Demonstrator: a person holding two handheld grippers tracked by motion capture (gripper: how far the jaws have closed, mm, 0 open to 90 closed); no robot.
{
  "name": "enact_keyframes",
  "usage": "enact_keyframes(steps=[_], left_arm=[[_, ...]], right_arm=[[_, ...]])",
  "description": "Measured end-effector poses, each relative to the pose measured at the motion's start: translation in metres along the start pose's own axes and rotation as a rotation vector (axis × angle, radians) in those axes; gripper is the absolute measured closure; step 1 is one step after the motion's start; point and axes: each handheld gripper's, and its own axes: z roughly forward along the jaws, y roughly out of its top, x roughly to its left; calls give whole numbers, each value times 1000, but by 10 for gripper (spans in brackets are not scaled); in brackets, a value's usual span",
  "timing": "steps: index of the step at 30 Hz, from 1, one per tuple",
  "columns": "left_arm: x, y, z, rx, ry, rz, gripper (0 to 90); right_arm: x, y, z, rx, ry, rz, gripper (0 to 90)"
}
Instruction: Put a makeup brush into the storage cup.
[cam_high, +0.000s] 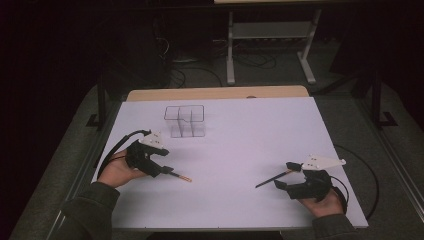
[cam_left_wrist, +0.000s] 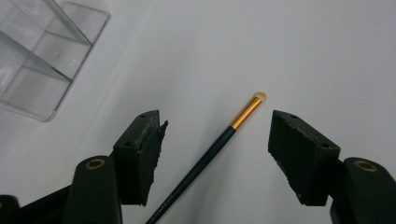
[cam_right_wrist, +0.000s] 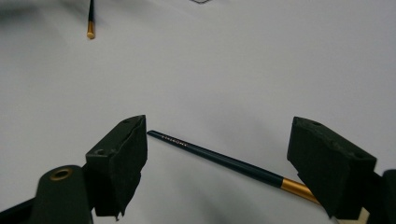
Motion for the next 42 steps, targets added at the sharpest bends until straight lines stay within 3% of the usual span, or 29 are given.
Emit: enact_keyframes(steps=[17,22,23,42], left_arm=[[3,3,28,130,-60,70,513],[3,6,34,147,-76,75,557],[3,7,36,162,-87,98,576],[7,5,55,254,-135,125,726]], right_arm=[[-1,0,2,9,7,-1,195],[-1,0,2,11,7,-3,196],[-1,0,3,11,8,-3,196],[-1,0,2,5,14,-6,201]])
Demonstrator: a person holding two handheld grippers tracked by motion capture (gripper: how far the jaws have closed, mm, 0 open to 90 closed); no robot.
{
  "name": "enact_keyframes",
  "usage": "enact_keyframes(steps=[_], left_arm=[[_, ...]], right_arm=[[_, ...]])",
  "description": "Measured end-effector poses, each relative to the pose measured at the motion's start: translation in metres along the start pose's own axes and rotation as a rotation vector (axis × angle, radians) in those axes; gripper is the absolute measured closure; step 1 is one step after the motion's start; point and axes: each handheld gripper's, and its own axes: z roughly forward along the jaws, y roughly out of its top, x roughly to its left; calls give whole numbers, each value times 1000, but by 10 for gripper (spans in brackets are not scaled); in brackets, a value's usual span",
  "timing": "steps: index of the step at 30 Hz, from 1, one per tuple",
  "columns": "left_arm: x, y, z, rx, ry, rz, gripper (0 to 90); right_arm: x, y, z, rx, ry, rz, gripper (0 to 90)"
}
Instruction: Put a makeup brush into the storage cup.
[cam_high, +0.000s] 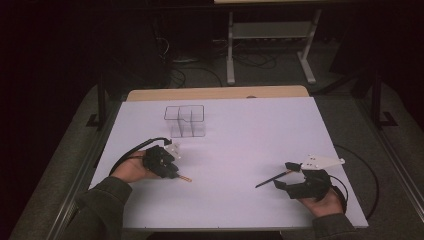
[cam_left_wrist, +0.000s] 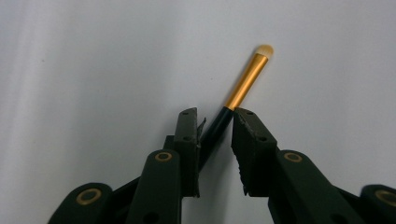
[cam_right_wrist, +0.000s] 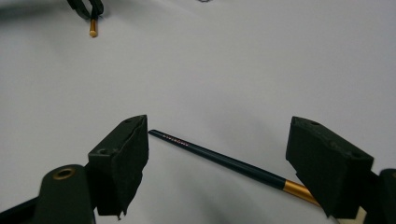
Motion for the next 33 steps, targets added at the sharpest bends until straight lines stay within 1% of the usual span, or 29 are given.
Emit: enact_keyframes(steps=[3,4,6,7,8,9,13,14,20,21,23,24,25,27,31,32,33], left_arm=[[0,0,1,8,2,7,762],[0,0,1,10,5,10,762],[0,3,2,28,17,23,798],[0,3,2,28,17,23,818],[-1,4,2,39,19,27,820],[-1,5,2,44,24,24,821],[-1,6,2,53,23,9,829],[-1,6,2,54,22,-1,829],[0,6,1,53,23,-22,831],[0,6,1,53,29,-26,831],[0,5,0,51,28,-31,831],[0,4,-1,46,29,-39,831],[1,4,-2,40,30,-42,831],[0,4,-6,14,29,-59,831],[-3,4,-11,-3,39,-57,832],[-5,5,-14,-14,39,-65,832],[-6,5,-15,-21,39,-62,832]], right_arm=[[1,1,0,-4,1,-4,201],[1,1,0,-4,1,-4,201],[1,1,0,-3,1,-7,201],[1,1,0,-4,1,-7,201],[1,1,0,-4,1,-6,201],[1,1,0,-5,0,-6,201],[1,1,0,-5,0,-5,201],[1,1,0,-4,1,-5,201],[2,1,0,-5,1,-3,201],[2,1,0,-5,1,-3,201],[2,1,0,-4,3,-3,200],[2,1,0,-2,5,0,199],[4,3,1,-4,5,-9,199],[6,4,0,-3,8,-11,199],[8,5,0,-4,12,-15,199],[10,6,1,-2,14,-15,199],[11,6,1,0,14,-17,199]])
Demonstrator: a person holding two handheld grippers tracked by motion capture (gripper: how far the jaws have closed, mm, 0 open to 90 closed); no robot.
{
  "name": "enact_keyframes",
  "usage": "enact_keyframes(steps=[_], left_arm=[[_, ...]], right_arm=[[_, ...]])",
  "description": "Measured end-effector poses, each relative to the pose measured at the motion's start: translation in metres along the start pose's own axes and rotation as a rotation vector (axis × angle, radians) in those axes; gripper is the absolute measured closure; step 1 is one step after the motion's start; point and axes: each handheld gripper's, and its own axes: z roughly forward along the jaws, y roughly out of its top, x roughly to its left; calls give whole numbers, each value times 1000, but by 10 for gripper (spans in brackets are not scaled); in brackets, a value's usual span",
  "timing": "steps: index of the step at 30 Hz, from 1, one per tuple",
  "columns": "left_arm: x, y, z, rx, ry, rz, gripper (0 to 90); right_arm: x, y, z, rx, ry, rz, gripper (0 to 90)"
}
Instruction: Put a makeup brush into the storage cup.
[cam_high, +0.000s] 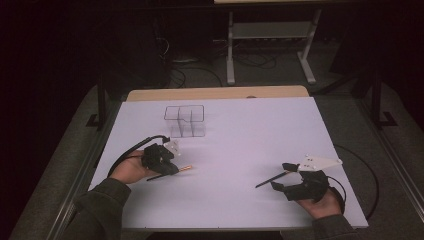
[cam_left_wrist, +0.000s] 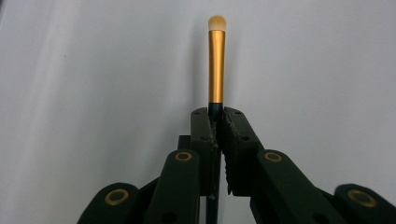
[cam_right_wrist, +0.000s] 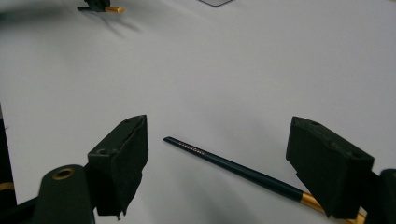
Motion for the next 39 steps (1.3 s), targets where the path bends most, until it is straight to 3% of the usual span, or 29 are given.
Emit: enact_keyframes(steps=[8,13,17,24,29,39], left_arm=[[-3,-1,-13,-65,-1,-22,832],[-7,-2,-22,-120,-17,-34,833],[-11,-2,-30,-169,-22,-38,838],[-16,-5,-39,-196,-18,-41,839],[-21,-4,-47,-247,-13,-25,839],[-30,-5,-58,-322,-3,-22,839]], right_arm=[[4,5,3,7,17,-9,200],[10,13,6,11,56,-20,222],[15,23,9,1,81,-38,226],[20,42,15,-17,127,-51,227],[28,59,26,-2,161,-82,229],[38,79,40,4,225,-88,239]])
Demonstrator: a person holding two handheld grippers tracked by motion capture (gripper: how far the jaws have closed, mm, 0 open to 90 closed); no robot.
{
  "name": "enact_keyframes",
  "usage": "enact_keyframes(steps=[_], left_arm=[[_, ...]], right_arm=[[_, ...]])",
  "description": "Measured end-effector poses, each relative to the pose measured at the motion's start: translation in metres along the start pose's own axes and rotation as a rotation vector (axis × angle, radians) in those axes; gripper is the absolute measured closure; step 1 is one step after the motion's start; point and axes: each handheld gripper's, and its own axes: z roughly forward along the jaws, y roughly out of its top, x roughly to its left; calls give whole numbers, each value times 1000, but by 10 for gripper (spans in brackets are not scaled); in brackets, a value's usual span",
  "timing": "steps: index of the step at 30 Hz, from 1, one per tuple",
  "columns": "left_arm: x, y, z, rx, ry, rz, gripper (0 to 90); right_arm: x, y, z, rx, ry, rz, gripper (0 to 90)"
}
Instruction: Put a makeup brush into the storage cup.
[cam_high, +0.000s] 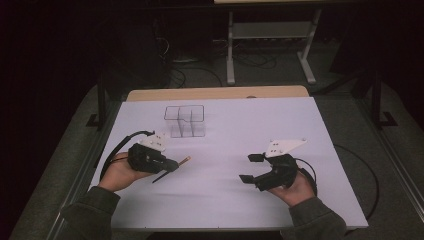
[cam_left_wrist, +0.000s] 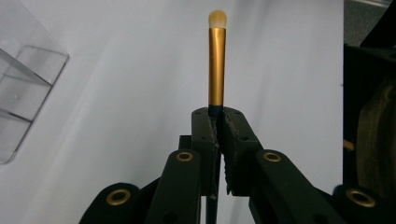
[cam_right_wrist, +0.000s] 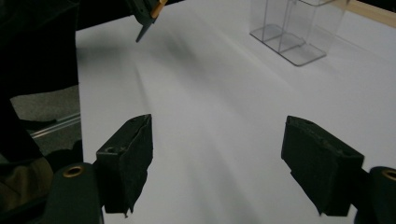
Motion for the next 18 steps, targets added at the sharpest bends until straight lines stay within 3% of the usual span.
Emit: enact_keyframes(steps=[9,18], left_arm=[[-6,-6,7,-59,-16,-24,839],[-14,-3,10,-89,-23,-7,840]], right_arm=[[8,24,19,-4,74,-28,285],[14,41,35,12,116,-58,329]])
